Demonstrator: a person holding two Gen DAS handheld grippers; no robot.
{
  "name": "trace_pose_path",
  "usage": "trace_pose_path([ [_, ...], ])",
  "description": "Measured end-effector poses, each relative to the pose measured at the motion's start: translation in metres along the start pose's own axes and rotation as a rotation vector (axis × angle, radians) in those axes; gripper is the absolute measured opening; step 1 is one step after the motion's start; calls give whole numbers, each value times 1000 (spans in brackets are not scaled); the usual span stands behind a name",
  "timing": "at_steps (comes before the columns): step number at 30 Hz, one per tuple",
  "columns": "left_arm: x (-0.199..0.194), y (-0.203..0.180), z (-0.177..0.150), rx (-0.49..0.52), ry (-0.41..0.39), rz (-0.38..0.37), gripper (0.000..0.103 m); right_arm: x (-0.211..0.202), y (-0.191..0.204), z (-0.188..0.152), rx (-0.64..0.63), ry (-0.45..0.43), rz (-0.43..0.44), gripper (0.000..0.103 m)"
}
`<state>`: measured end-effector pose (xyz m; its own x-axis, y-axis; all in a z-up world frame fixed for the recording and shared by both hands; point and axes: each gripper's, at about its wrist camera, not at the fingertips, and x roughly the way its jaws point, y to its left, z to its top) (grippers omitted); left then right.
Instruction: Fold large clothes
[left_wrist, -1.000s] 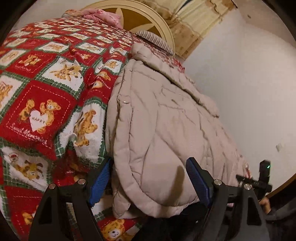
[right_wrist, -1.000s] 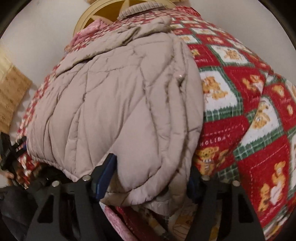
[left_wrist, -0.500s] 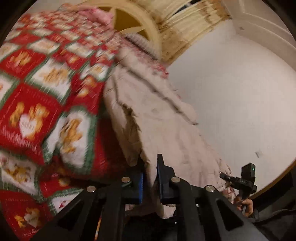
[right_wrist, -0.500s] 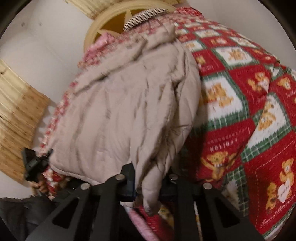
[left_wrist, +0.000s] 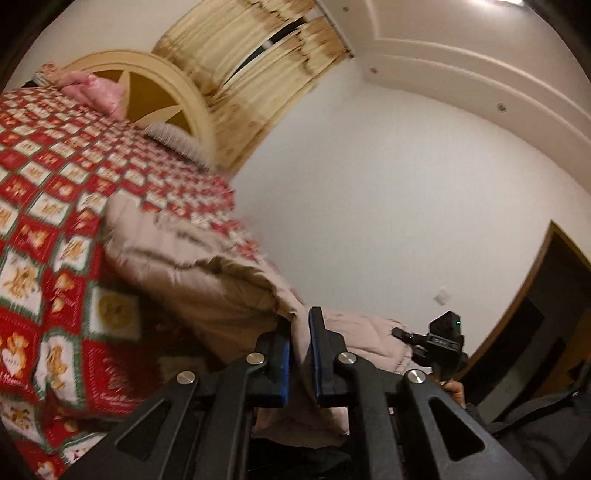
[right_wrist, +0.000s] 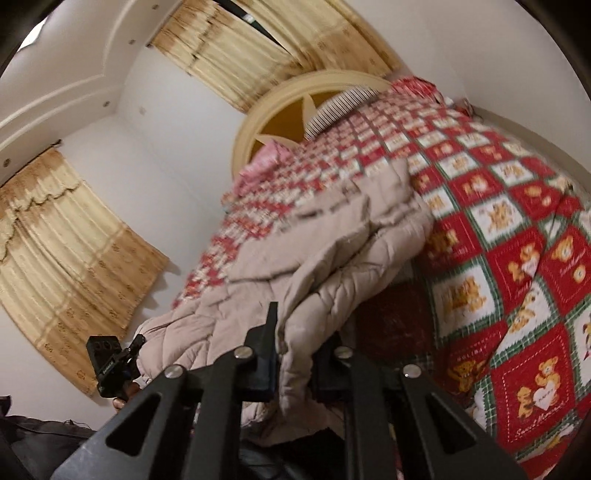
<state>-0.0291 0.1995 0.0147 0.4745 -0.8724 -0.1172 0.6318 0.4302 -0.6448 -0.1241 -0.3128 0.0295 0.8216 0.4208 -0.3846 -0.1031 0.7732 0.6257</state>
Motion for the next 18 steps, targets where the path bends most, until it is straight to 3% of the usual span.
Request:
trace_pose_path([
  [4,-5,5,17,-64,-33,-31,8,-10,8,15,-9,-52,5,16],
  [10,22,45,79,-221,-81,44,8,19,4,78,-9,-119,-2,16],
  [13,54,73,114,-256,-79,161,8,48,2,117,-23,-142,-11,15],
  [18,124,138,157,-334,-65,313,8,133,-18,182,-38,-143,-96,15],
])
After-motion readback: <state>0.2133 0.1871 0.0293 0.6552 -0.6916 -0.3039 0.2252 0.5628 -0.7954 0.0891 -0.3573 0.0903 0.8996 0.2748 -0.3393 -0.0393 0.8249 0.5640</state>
